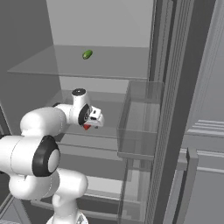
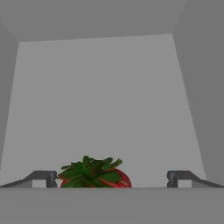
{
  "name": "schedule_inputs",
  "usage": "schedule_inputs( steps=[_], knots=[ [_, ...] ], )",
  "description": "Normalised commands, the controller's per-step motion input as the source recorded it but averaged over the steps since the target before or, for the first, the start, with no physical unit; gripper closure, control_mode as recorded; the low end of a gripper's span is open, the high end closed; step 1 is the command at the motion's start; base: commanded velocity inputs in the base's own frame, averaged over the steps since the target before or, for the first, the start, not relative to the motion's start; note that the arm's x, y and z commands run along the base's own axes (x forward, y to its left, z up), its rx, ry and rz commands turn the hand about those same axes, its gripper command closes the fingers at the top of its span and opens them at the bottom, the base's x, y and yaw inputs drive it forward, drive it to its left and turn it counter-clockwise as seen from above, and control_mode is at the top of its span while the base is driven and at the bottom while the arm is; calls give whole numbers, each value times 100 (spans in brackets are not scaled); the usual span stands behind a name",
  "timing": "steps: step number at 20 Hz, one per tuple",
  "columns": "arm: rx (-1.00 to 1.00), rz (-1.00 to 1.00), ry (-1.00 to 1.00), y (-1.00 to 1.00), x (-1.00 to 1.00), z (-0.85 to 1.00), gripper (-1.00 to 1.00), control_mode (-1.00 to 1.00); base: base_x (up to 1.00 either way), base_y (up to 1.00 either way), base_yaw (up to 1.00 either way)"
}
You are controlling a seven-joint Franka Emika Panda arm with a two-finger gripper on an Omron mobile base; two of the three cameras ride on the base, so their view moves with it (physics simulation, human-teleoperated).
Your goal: Take the strawberry from the fridge and place it on top of the pancake, located on the dining counter.
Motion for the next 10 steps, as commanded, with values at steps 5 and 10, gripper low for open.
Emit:
schedule_inputs(
  steps=[5, 10],
  knots=[
    [0, 0, -1, 8, -5, -6, -100, -100, 0, 0, 0],
    [0, 0, 0, 15, -2, 0, -100, -100, 0, 0, 0]
  ],
)
